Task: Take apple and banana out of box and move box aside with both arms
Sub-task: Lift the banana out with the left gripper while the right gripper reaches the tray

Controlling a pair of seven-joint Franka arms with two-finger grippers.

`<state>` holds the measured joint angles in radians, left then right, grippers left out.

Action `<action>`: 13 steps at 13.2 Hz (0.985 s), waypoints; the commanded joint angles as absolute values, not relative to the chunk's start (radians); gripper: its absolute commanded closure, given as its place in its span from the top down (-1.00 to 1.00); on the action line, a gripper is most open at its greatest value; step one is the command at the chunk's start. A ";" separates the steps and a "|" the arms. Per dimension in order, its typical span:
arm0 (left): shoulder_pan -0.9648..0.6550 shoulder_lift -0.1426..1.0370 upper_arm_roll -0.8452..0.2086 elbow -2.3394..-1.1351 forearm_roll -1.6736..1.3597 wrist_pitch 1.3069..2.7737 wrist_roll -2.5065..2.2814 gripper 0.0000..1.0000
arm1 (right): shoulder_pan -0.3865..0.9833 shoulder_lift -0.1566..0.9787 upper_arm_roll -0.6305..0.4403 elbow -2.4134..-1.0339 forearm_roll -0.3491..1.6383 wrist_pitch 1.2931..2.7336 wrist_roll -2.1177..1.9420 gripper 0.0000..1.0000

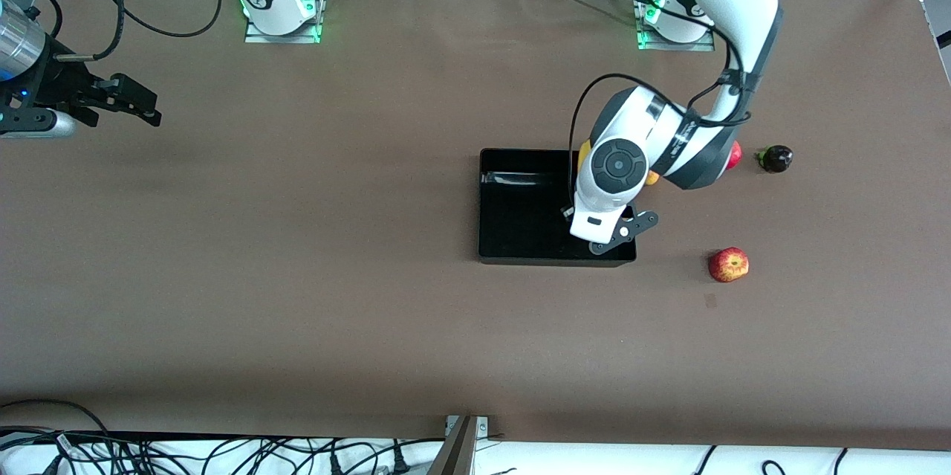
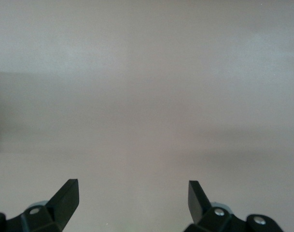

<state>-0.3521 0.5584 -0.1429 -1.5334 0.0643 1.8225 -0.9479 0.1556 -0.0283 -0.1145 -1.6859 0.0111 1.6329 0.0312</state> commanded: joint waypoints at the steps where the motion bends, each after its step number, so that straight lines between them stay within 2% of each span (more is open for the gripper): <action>1: -0.321 0.548 -0.115 -1.453 0.035 1.650 -0.731 -1.00 | 0.146 -0.025 -0.106 -1.669 -0.002 1.620 0.023 1.00; 4: -0.273 0.520 -0.032 -1.436 0.051 1.553 -0.499 -1.00 | 0.152 -0.026 -0.104 -1.667 -0.002 1.617 0.017 1.00; 7: -0.168 0.518 0.032 -1.434 0.069 1.562 -0.240 -1.00 | 0.156 0.001 -0.097 -1.666 0.044 1.624 0.015 1.00; 10: -0.066 0.522 0.106 -1.439 0.094 1.681 0.042 -1.00 | 0.227 0.165 -0.083 -1.635 0.072 1.599 0.006 1.00; 12: -0.011 0.554 0.118 -1.448 0.092 1.776 0.161 -1.00 | 0.299 0.181 -0.065 -1.634 0.074 1.586 0.012 1.00; 13: 0.012 0.580 0.118 -1.453 0.091 1.829 0.205 -1.00 | 0.352 0.192 -0.064 -1.632 0.075 1.636 0.018 1.00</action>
